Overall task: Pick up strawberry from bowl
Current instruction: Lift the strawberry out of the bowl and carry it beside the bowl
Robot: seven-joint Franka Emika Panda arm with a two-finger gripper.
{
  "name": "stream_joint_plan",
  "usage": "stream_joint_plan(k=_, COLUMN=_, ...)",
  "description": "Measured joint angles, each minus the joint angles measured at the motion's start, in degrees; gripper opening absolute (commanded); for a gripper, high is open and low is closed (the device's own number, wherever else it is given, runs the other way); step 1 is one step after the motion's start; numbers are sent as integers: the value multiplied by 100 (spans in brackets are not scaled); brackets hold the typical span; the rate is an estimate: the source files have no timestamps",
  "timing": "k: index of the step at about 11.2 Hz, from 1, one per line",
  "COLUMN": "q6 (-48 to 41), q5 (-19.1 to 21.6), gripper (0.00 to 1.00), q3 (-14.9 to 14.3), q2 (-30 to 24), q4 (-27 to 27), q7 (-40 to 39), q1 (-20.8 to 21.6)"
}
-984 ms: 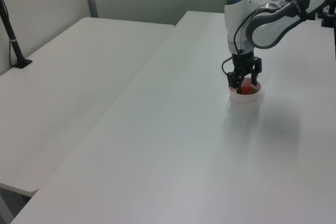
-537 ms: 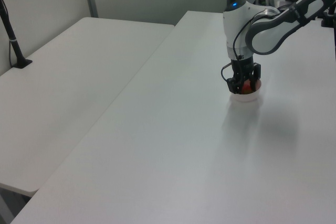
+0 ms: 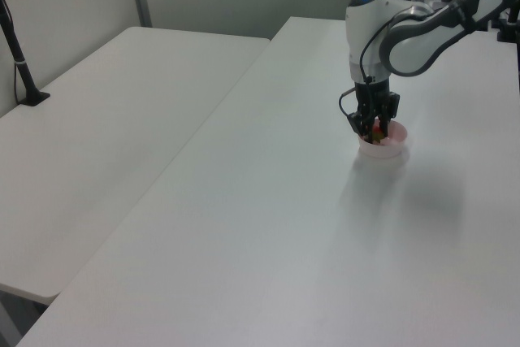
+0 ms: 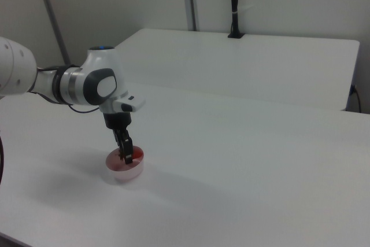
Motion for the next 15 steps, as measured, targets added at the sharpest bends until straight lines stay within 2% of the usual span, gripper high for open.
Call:
stream_joint_plan(k=3, q6=-591, q5=0, gripper=39, q3=-1, q2=-195, q4=315, q7=-238, q1=-14)
stream_joint_plan(k=7, q6=-1323, q5=0, gripper=39, q3=-14, q2=-331, q4=1084, q7=-1566, q1=-362)
stream_joint_plan(k=11, q6=-894, q5=-1, gripper=39, q3=-32, q2=-71, q4=1202, q7=-3034, q1=-1074)
stream_joint_plan(k=15, q6=-346, q5=-198, gripper=45, q3=-39, q2=643, q4=1234, q7=-3273, q1=-1364)
